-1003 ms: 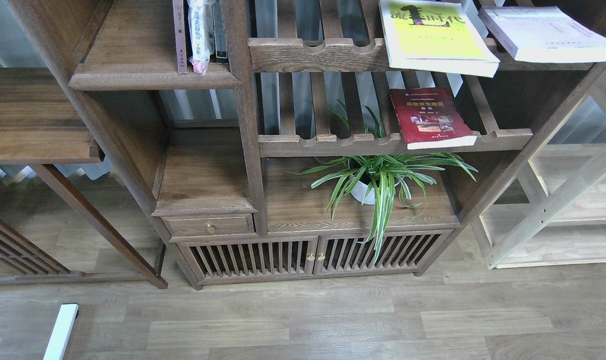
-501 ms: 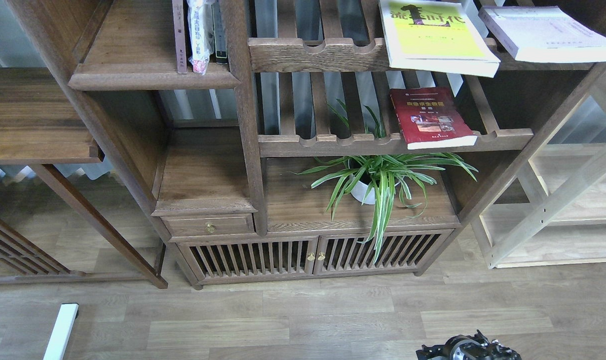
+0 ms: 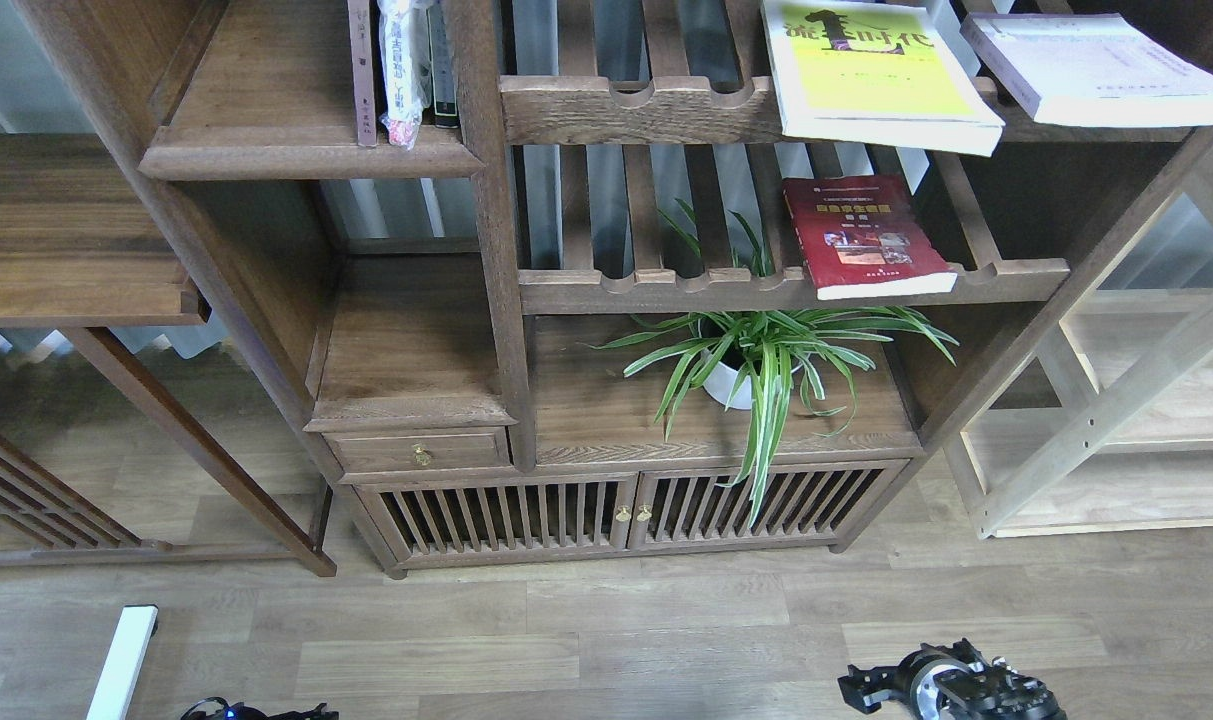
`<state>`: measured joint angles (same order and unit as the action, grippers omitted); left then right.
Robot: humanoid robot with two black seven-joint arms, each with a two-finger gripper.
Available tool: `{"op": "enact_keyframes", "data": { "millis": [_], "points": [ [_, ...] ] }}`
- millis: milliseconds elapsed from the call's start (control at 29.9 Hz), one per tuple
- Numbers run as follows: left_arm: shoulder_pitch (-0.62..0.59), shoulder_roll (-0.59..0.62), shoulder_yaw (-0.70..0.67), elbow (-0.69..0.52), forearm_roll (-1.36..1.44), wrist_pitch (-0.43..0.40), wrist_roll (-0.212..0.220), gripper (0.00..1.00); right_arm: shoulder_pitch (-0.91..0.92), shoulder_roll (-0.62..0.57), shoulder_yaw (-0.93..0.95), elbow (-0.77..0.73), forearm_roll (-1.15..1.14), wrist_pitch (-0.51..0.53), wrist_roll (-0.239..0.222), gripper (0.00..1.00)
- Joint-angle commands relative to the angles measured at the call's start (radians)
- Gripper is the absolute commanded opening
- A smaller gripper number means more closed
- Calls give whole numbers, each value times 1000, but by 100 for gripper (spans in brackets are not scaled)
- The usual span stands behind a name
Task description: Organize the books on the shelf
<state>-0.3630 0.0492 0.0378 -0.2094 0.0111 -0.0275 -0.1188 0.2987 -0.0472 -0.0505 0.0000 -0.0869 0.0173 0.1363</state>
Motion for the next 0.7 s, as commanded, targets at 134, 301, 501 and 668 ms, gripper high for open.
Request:
{"op": "enact_keyframes", "data": {
  "millis": [134, 301, 501, 668],
  "points": [
    [-30, 95, -6, -1, 9, -98, -59, 100, 26, -108, -14, -250, -22, 110, 75, 100],
    [-68, 133, 16, -2, 49, -103, -96, 100, 71, -135, -61, -245, -76, 164, 146, 100],
    [-119, 153, 21, -7, 104, -158, -117, 100, 122, -186, -68, -242, -83, 226, 180, 100],
    [-131, 164, 5, -7, 105, -238, -149, 100, 166, -240, -58, -242, -82, 303, 192, 100]
  ]
}}
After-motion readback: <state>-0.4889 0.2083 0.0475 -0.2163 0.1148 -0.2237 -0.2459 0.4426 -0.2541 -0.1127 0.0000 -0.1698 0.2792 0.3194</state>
